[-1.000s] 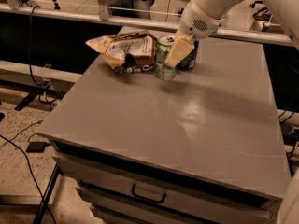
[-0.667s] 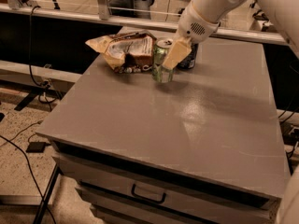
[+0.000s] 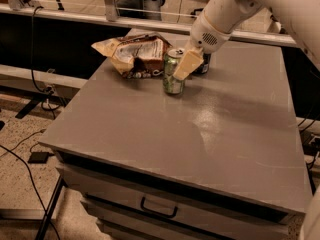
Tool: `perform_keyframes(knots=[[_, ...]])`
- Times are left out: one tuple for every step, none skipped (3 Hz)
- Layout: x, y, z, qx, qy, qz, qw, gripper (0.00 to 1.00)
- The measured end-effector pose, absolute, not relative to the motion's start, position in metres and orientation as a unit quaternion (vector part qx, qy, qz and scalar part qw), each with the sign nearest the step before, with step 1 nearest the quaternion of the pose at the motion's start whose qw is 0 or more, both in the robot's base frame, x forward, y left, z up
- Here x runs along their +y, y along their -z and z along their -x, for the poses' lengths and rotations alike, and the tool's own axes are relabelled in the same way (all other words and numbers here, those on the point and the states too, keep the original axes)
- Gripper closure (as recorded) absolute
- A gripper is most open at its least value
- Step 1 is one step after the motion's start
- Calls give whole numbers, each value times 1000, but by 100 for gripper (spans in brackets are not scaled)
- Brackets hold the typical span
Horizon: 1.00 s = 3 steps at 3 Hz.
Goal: Move green can near brown chip bag
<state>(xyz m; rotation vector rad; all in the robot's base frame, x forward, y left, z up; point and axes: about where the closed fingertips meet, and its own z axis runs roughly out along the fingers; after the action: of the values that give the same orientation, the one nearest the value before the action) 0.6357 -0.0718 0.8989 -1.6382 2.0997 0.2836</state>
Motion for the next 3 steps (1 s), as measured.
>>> perform_keyframes(knots=[[-76, -897, -636, 766, -102, 589, 238, 1], [-80, -897, -635, 769, -103, 582, 244, 0], [-119, -912, -621, 775, -87, 575, 248, 0]])
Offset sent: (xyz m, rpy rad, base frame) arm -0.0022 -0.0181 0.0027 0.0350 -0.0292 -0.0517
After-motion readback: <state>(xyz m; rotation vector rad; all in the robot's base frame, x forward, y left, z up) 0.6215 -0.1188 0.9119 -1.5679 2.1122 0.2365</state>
